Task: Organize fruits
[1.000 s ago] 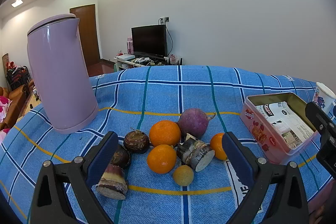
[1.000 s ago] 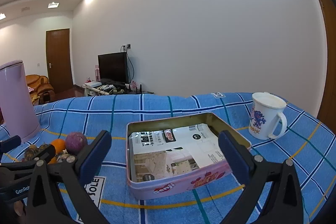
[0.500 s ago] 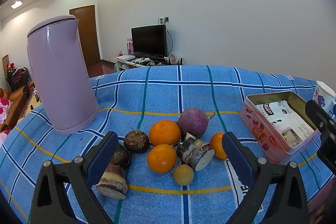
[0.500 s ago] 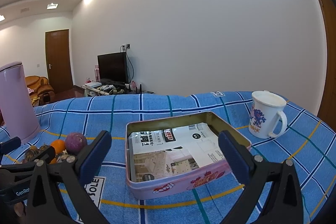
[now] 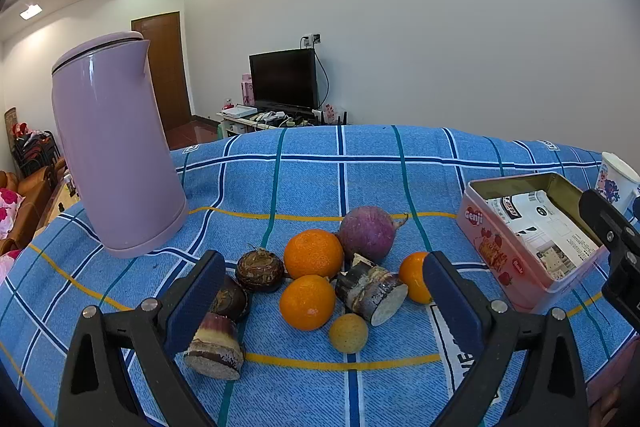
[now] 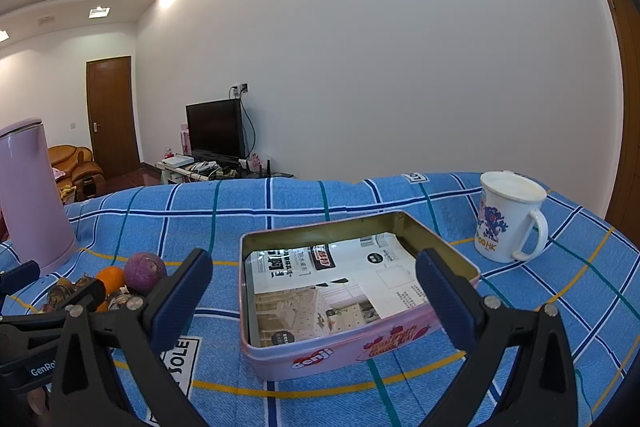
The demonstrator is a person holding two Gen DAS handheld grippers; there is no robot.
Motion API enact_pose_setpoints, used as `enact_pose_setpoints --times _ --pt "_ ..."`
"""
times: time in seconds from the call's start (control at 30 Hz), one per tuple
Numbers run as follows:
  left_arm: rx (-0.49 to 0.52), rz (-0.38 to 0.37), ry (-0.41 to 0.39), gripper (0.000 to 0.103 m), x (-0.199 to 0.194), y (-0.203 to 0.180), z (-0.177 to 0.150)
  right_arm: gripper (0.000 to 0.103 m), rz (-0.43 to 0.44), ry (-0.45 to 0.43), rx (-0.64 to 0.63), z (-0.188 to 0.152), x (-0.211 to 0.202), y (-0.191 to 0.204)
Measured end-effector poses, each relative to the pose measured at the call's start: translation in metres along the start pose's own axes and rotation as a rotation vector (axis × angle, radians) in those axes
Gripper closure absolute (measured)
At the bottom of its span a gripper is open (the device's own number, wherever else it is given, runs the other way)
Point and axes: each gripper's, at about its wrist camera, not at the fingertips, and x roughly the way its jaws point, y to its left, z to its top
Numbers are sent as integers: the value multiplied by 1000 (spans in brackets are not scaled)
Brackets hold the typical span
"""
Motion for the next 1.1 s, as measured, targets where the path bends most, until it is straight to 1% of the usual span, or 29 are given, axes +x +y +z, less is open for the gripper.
enact_pose_setpoints --times 1.1 --pt "-9 -1 10 3 2 2 -2 0 9 12 8 0 0 2"
